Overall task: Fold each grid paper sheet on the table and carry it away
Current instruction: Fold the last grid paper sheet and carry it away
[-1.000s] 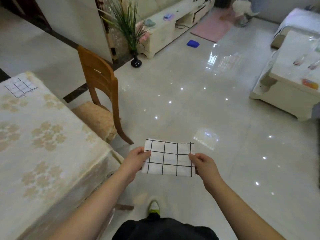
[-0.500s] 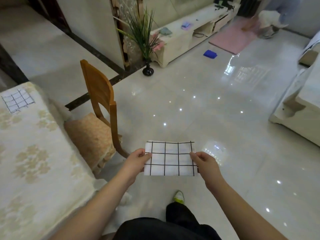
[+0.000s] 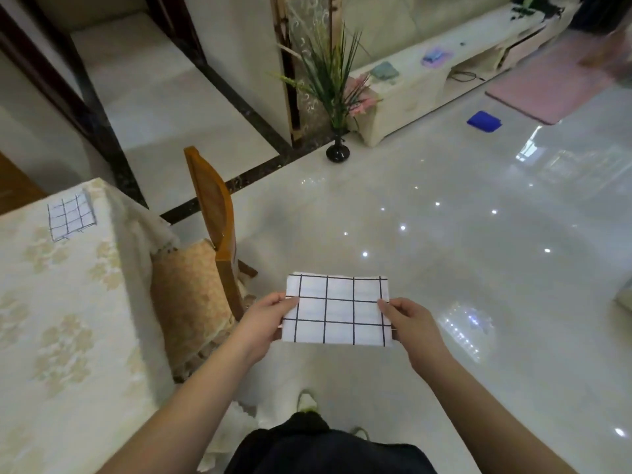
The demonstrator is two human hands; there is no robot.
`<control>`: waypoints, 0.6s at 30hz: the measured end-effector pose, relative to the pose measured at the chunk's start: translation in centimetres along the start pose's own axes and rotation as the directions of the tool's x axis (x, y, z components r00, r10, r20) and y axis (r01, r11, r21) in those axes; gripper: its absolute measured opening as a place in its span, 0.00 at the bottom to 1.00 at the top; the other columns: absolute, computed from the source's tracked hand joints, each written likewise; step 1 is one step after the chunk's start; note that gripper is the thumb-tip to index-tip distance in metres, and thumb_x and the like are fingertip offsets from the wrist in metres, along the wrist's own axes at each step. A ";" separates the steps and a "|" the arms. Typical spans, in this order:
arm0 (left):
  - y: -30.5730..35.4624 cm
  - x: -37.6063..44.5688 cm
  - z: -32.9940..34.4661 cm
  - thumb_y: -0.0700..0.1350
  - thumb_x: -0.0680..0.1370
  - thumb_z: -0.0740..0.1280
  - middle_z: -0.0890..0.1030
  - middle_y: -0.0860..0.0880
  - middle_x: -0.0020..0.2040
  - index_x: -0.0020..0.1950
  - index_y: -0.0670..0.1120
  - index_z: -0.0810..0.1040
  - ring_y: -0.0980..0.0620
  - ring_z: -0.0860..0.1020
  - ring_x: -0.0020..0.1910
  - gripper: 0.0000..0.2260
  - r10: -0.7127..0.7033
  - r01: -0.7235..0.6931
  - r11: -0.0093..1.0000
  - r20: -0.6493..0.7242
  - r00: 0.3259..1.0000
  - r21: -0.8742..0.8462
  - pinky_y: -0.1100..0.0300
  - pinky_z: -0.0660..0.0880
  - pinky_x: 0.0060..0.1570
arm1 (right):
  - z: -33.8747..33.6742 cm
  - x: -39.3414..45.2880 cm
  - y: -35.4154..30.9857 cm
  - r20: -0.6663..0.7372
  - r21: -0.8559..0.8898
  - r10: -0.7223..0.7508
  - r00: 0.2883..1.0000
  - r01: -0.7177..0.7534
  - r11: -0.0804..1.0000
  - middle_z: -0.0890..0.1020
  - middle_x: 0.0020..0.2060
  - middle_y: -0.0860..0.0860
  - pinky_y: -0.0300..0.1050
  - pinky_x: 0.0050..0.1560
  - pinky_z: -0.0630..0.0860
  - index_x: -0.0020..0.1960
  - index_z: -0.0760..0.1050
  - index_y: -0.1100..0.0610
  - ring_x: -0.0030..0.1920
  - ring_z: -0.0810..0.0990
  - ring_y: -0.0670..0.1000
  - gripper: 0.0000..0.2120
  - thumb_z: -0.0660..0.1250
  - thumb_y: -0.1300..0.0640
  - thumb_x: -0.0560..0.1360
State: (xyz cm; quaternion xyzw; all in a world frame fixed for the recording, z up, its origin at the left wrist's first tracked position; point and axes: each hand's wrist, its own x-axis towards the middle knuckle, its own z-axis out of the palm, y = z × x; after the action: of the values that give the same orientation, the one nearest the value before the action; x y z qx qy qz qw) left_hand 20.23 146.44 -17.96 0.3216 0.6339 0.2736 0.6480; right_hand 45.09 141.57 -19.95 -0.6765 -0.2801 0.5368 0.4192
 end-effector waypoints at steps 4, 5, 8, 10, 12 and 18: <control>3.0 3.5 -1.4 0.46 0.79 0.67 0.80 0.34 0.56 0.60 0.40 0.77 0.35 0.79 0.54 0.13 -0.038 0.038 0.999 -0.010 0.999 0.000 0.30 0.68 0.59 | 1.7 5.4 -3.1 0.075 0.024 0.039 0.996 -0.040 0.999 0.81 0.39 0.57 0.56 0.48 0.81 0.41 0.80 0.62 0.40 0.81 0.54 0.09 0.70 0.56 0.75; 3.7 4.6 -2.0 0.46 0.79 0.67 0.81 0.34 0.55 0.59 0.41 0.78 0.36 0.79 0.54 0.12 -0.038 0.038 0.999 0.002 0.999 0.000 0.30 0.69 0.59 | 2.3 6.7 -3.9 0.093 0.019 0.048 0.995 -0.050 0.999 0.81 0.39 0.57 0.54 0.47 0.81 0.43 0.79 0.63 0.40 0.81 0.54 0.09 0.70 0.56 0.75; 6.1 7.9 -4.0 0.47 0.79 0.67 0.85 0.43 0.51 0.56 0.45 0.81 0.42 0.83 0.51 0.09 -0.002 0.002 1.000 0.041 0.999 -0.002 0.40 0.79 0.53 | 4.3 10.5 -6.2 0.143 -0.009 0.049 0.989 -0.048 0.999 0.82 0.39 0.57 0.46 0.38 0.81 0.45 0.79 0.65 0.39 0.82 0.52 0.10 0.69 0.57 0.76; 7.7 10.1 -5.2 0.47 0.79 0.67 0.85 0.44 0.50 0.54 0.45 0.81 0.47 0.84 0.46 0.08 0.031 -0.031 1.000 0.045 0.999 -0.001 0.52 0.81 0.43 | 5.8 12.8 -7.9 0.155 -0.037 0.056 0.986 -0.051 0.998 0.84 0.39 0.57 0.43 0.37 0.79 0.46 0.79 0.65 0.39 0.83 0.53 0.09 0.69 0.57 0.76; 9.2 12.4 -6.4 0.45 0.79 0.67 0.85 0.42 0.50 0.55 0.42 0.80 0.47 0.84 0.45 0.09 0.049 -0.048 0.999 0.013 0.999 -0.008 0.55 0.81 0.41 | 7.5 14.9 -9.6 0.167 -0.057 0.063 0.984 -0.054 0.997 0.84 0.39 0.57 0.43 0.36 0.79 0.45 0.79 0.65 0.38 0.83 0.53 0.09 0.68 0.58 0.76; 14.1 18.6 -8.5 0.44 0.78 0.68 0.83 0.38 0.51 0.53 0.40 0.80 0.44 0.81 0.45 0.08 0.071 -0.073 0.997 -0.047 0.996 -0.039 0.50 0.77 0.48 | 11.7 20.9 -14.3 0.183 -0.087 0.031 0.983 -0.015 0.996 0.81 0.38 0.58 0.43 0.35 0.79 0.43 0.78 0.64 0.38 0.82 0.53 0.09 0.68 0.58 0.76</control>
State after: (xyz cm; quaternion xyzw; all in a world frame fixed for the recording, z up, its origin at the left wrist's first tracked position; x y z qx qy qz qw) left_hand 13.39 170.28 -19.12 0.3248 0.6308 0.3167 0.6295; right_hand 40.47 169.07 -18.65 -0.6443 -0.3326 0.5894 0.3561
